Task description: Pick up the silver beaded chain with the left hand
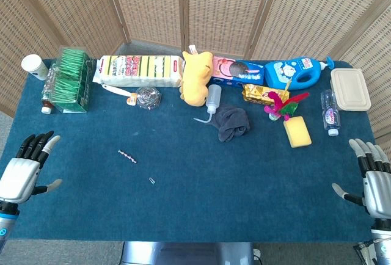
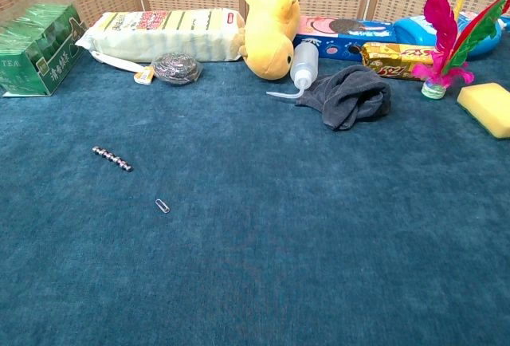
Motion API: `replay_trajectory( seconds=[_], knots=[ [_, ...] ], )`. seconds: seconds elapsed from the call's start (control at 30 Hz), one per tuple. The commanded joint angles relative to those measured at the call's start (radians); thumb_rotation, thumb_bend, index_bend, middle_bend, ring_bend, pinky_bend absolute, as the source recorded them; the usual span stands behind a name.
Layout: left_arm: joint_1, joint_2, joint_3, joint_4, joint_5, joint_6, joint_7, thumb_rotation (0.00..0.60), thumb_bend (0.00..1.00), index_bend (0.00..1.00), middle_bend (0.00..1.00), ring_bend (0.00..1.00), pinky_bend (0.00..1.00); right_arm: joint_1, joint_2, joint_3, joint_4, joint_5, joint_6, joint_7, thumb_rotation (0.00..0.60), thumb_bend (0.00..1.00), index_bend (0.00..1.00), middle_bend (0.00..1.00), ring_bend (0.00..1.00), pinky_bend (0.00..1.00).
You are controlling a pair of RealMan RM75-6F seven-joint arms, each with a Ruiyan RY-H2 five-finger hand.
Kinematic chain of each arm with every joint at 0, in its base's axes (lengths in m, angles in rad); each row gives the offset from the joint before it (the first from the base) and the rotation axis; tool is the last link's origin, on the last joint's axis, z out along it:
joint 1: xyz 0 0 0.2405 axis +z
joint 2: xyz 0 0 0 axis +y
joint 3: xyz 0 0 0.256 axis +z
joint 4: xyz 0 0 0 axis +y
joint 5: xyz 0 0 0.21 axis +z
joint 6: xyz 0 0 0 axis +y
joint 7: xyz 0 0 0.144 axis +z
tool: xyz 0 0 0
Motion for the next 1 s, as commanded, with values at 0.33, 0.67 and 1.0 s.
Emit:
replay_trajectory(
  seconds=[0.33, 0.67, 1.0],
  knots=[
    [0.000, 0.006, 0.002, -0.005, -0.004, -0.009, 0.000, 0.600, 0.00, 0.03, 0.00, 0.00, 0.00, 0.001, 0.002, -0.002, -0.006, 0.004, -0.010, 0.001, 0.600, 0.01, 0.00, 0.00, 0.00, 0.00],
    [-0.113, 0.002, -0.023, -0.030, 0.001, -0.169, 0.070, 0.600, 0.01, 0.11, 0.00, 0.00, 0.00, -0.001, 0.004, 0.003, -0.012, 0.016, -0.007, 0.002, 0.600, 0.01, 0.00, 0.00, 0.00, 0.00],
    [-0.246, -0.077, -0.081, -0.034, -0.117, -0.369, 0.295, 0.600, 0.16, 0.19, 0.00, 0.00, 0.00, -0.003, 0.014, 0.006, -0.015, 0.020, -0.009, 0.022, 0.600, 0.01, 0.00, 0.00, 0.00, 0.00]
  ],
)
